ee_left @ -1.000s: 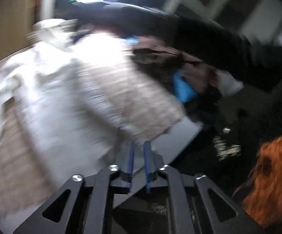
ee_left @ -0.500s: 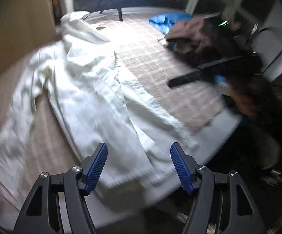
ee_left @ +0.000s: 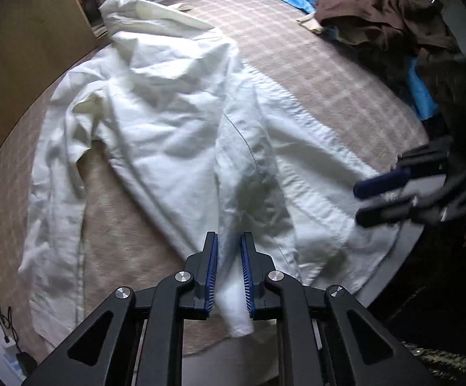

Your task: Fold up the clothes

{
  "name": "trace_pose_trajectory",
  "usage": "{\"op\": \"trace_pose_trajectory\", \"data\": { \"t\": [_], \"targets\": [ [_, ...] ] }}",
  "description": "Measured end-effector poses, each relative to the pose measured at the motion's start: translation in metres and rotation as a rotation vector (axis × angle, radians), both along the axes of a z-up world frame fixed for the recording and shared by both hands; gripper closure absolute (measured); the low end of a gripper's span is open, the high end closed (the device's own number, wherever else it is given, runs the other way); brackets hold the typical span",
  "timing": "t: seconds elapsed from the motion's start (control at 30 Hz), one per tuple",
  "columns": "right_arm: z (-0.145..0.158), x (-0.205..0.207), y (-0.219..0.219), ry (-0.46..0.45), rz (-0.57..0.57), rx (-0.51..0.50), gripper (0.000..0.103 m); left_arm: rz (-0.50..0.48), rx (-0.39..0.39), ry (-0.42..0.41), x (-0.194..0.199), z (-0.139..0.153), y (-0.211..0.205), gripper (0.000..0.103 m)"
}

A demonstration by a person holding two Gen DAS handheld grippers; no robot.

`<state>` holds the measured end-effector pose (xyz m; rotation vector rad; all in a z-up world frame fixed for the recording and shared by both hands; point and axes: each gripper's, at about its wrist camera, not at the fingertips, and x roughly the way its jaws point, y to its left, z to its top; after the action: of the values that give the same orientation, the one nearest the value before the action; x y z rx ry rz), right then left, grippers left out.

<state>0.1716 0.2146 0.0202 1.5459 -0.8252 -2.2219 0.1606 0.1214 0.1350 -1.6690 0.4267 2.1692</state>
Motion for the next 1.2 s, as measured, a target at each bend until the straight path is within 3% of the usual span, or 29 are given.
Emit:
{"op": "trace_pose_trajectory", "data": {
  "t": [0.23, 0.43, 0.53, 0.63, 0.73, 0.93, 0.97, 1.03, 1.13, 1.2],
  "targets": [
    [-0.014, -0.011, -0.021, -0.021, -0.005, 0.089, 0.066, 0.014, 0.018, -0.016, -0.004, -0.008, -0.019, 0.089],
    [-0.011, -0.013, -0.046, 0.003, 0.074, 0.162, 0.066, 0.021, 0.042, -0.008, -0.005, -0.01, -0.033, 0.089],
    [-0.014, -0.016, -0.049, 0.0, 0.089, 0.156, 0.092, 0.011, 0.055, 0.0, -0.005, -0.009, -0.035, 0.089],
    [-0.016, -0.014, -0.039, -0.013, 0.053, 0.075, 0.094, 0.0, 0.068, 0.008, -0.005, -0.007, -0.036, 0.092],
    [0.002, -0.004, -0.026, 0.011, 0.015, 0.008, 0.095, -0.008, 0.077, 0.018, -0.005, -0.002, -0.037, 0.093],
    [0.061, 0.04, 0.004, 0.067, -0.028, -0.014, 0.096, -0.045, 0.144, 0.039, 0.008, 0.02, -0.029, 0.091],
    [0.07, 0.048, 0.008, 0.07, -0.038, -0.004, 0.096, -0.053, 0.158, 0.042, 0.011, 0.024, -0.028, 0.089],
    [0.078, 0.061, 0.013, 0.053, -0.063, 0.078, 0.096, -0.067, 0.173, 0.058, 0.022, 0.029, -0.029, 0.074],
    [0.055, 0.076, 0.019, -0.056, -0.104, 0.276, 0.091, -0.076, 0.167, 0.058, 0.04, 0.026, -0.032, 0.069],
    [0.036, 0.079, 0.029, -0.146, -0.162, 0.279, 0.085, -0.089, 0.163, 0.024, 0.051, 0.016, -0.032, 0.068]
  ]
}}
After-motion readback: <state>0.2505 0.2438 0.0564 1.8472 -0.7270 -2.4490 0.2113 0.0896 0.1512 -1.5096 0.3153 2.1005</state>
